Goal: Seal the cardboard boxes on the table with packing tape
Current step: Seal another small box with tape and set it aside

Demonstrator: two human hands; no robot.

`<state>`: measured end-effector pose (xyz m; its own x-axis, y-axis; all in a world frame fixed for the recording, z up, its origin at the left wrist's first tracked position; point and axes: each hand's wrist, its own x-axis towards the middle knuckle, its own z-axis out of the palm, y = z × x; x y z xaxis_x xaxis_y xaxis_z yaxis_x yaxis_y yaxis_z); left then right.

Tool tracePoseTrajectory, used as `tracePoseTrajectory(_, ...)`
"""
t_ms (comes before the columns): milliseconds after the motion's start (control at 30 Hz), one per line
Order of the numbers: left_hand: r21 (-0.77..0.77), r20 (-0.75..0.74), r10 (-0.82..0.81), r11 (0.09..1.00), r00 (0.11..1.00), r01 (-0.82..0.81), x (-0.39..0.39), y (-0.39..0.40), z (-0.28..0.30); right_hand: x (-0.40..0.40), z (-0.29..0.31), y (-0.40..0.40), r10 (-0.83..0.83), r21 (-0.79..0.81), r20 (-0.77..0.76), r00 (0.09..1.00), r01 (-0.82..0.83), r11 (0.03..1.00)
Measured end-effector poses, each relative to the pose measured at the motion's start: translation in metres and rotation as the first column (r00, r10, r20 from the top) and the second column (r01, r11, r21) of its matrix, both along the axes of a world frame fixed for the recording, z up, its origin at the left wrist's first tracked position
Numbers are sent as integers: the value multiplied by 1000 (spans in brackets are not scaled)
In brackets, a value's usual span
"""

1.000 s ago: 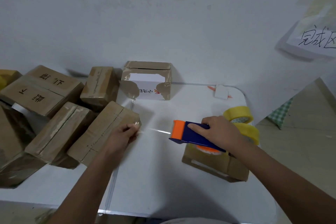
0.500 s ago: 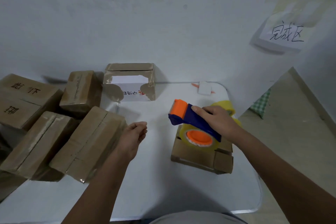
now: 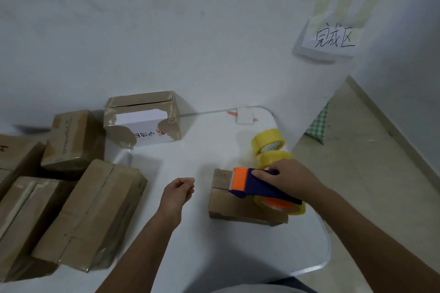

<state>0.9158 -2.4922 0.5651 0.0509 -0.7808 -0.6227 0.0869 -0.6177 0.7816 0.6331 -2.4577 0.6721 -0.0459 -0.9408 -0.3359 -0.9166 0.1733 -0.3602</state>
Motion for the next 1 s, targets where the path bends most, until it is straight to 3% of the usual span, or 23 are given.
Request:
tracePoseTrajectory(167, 26, 67, -11, 1000, 998, 9, -3, 4, -16, 8, -11, 9, -20, -96, -72, 997, 13, 995)
tracePoseTrajectory(367, 71, 96, -31, 997, 995, 24, -22, 12, -30, 14, -10, 11, -42, -104, -124, 991, 29, 994)
tracePoseTrajectory(533, 46, 162, -139, 990, 977, 133, -39, 22, -39, 14, -16, 12, -49, -117, -148, 988, 32, 993)
tracePoseTrajectory(600, 10, 267, -238, 970, 934, 244, -42, 23, -40, 15, -17, 12, -53, -129, -150, 987, 33, 991)
tracePoseTrajectory(700, 33, 472, -387, 906, 792, 423, -38, 19, -39, 16, -16, 12, -50, -139, -157, 986, 28, 990)
tracePoseTrajectory(800, 72, 495, -378, 915, 783, 396, -28, 12, -33, 18, -15, 12, -53, -137, -149, 987, 33, 990)
tracePoseTrajectory(867, -32, 540, -313, 920, 782, 391, -21, 8, -20, 19, -15, 12, -59, -144, -147, 987, 38, 989)
tracePoseTrajectory(933, -217, 517, -348, 831, 782, 513, -13, 7, -6, 19, -14, 12, -60, -142, -144, 988, 39, 989)
tracePoseTrajectory(967, -288, 539, -434, 711, 722, 642, -9, 6, 0, 19, -14, 12, -60, -140, -142, 988, 40, 989)
tracePoseTrajectory(1000, -299, 621, -518, 538, 588, 788, -8, 5, 5, 19, -14, 12, -62, -140, -140, 988, 42, 989)
